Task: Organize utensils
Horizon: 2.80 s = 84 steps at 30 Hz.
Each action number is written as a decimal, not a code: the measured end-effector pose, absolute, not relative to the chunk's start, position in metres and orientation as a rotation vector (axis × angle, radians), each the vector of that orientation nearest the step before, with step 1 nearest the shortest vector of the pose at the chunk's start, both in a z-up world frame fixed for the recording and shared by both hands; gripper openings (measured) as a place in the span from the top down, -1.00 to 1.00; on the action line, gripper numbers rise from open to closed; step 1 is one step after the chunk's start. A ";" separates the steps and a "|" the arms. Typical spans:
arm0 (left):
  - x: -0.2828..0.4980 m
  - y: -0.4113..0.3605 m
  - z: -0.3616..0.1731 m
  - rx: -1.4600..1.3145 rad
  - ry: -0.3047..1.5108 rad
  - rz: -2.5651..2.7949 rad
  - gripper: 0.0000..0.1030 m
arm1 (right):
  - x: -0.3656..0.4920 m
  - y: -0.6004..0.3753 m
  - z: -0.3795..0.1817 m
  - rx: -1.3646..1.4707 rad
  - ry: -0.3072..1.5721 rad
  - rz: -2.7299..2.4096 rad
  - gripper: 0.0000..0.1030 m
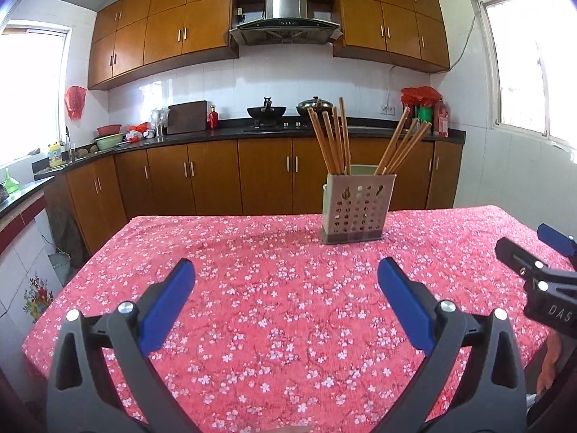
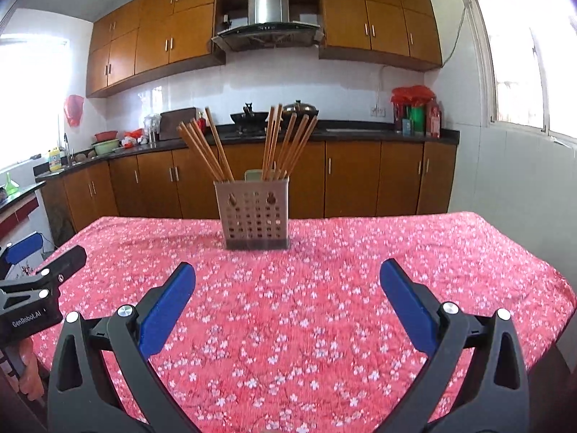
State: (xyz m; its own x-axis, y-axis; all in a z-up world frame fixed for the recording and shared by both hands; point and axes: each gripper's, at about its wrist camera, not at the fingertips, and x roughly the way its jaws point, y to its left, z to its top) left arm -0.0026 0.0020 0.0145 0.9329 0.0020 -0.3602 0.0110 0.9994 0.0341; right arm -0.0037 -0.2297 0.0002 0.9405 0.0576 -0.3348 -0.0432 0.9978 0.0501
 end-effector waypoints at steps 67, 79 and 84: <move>0.003 -0.009 -0.005 0.030 0.417 -0.015 -0.92 | 0.002 -0.231 -0.019 0.055 0.413 0.038 -0.97; 0.004 -0.009 -0.005 0.030 0.418 -0.016 -0.92 | 0.003 -0.231 -0.020 0.055 0.415 0.038 -0.97; 0.004 -0.009 -0.005 0.030 0.420 -0.016 -0.92 | 0.003 -0.231 -0.020 0.055 0.415 0.038 -0.97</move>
State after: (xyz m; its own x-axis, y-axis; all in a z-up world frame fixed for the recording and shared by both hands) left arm 0.0040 -0.0089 -0.0050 0.9131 -0.0093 -0.4076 0.0217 0.9994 0.0258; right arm 0.0031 -0.2308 -0.0198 0.9146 0.0481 -0.4015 -0.0258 0.9978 0.0608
